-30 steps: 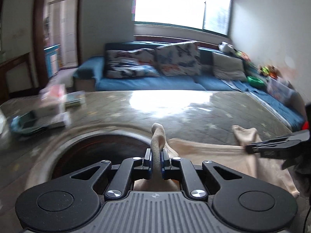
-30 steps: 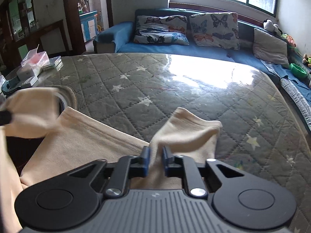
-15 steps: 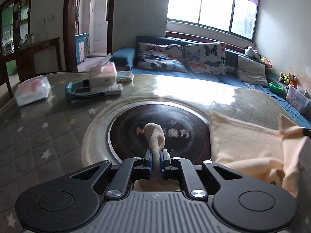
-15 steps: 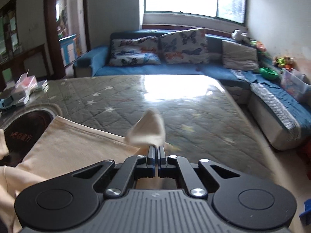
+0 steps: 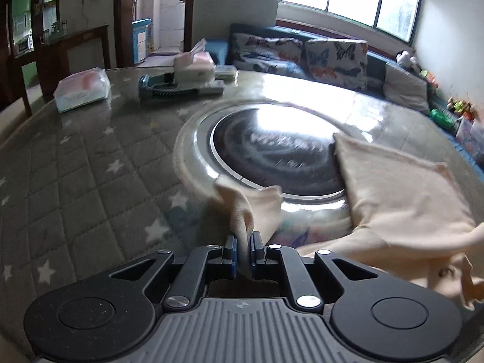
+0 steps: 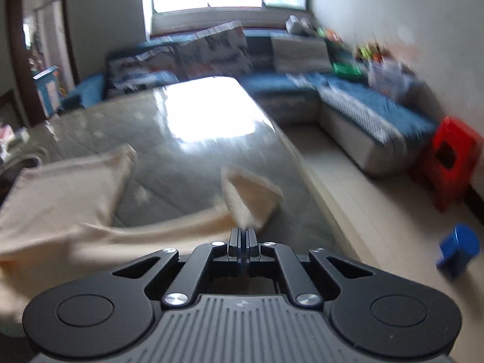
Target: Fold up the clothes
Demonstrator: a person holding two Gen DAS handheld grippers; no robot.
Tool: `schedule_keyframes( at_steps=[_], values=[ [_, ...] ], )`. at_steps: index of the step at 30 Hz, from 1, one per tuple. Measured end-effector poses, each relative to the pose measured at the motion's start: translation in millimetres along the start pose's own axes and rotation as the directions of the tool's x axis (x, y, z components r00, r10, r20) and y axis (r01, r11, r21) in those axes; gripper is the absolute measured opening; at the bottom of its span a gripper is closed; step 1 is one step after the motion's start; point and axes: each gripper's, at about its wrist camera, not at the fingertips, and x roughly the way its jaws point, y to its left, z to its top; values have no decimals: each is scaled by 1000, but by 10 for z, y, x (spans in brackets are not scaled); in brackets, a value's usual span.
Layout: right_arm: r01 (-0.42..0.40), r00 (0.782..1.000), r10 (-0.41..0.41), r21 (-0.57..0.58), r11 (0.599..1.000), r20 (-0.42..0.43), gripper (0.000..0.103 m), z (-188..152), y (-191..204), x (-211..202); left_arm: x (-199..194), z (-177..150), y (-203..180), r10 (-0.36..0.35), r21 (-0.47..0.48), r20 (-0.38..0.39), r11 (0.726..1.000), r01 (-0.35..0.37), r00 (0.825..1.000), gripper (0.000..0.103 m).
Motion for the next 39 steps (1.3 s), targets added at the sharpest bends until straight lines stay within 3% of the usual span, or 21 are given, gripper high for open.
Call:
schedule_keyframes(
  at_steps=[7,9,16,18,26,32,35,39],
  values=[
    [38,999,-38,20,999,-5,7,-130,-105,-15,-152,28,5,18,43,36,999,-19,999,24],
    [27,1000,-27,10,1000,11,7,-101,-77,-34,-196,31,6,32,48,53,998,-35,998,35],
    [-17,1000,17,-34,999,11,19,-22,104,85,-280,45,94,72,23,72,997,-74,995,42],
    [-19,1000,19,-30,999,5,20,-2,114,168,-300,49,51,53,35,79,998,-56,995,42],
    [-20,1000,19,-41,999,-23,31,104,119,457,-221,33,-435,-138,120,46,984,131,989,44],
    [33,999,-34,-53,998,-34,33,125,27,512,-226,-61,-889,-303,236,5,926,293,953,51],
    [42,999,-45,-78,996,-30,33,120,19,413,-257,-122,-1106,-383,311,-24,875,371,923,51],
    [-15,1000,13,-127,992,-17,34,118,119,167,-279,-204,-1364,-461,403,-70,798,447,885,52]
  ],
)
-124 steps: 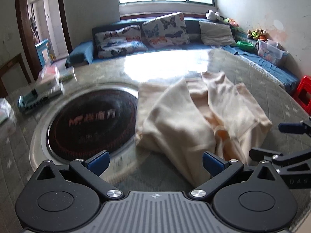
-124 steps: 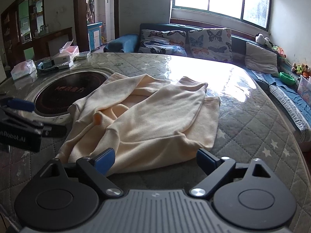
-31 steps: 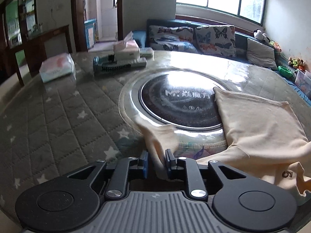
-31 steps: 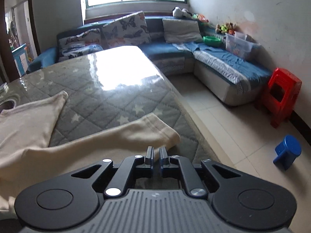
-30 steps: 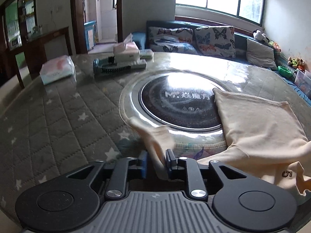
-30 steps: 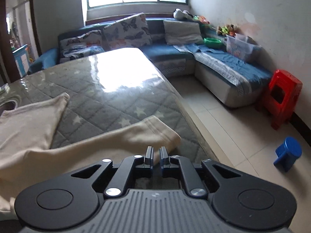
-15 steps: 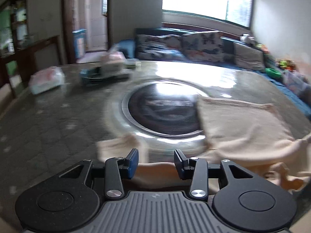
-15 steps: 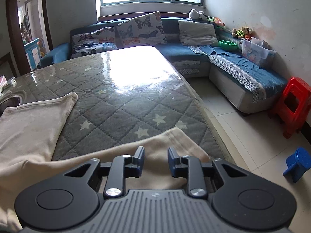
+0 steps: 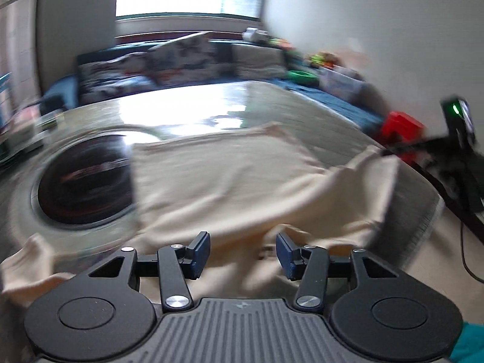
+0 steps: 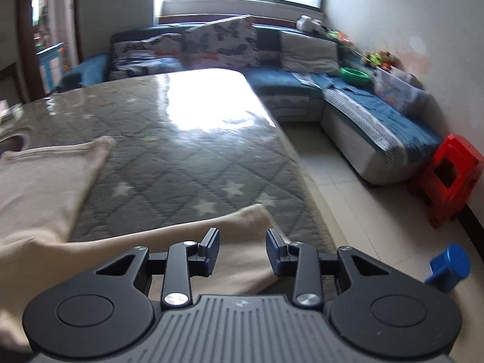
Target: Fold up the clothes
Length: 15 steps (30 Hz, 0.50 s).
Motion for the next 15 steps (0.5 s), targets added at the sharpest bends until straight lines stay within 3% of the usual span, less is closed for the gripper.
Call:
schedule_keyframes(
  at_steps=[5,8,10,15],
  values=[
    [-138,990,140,-75,988,21,36,32,290,-283,226,-7,-132,-11,58,-36,998,13,999,50],
    [-210,976,215,-125,970,26,37,48,505,-397,339,-35,-156,-22,69,-48,997,25,999,29],
    [-239,969,246,-157,958,28,37,62,633,-447,398,-75,-192,-8,91,-56,996,13,998,9],
    [-316,944,329,-248,916,11,37,90,982,-542,179,-104,-239,-67,124,-27,990,70,997,5]
  ],
)
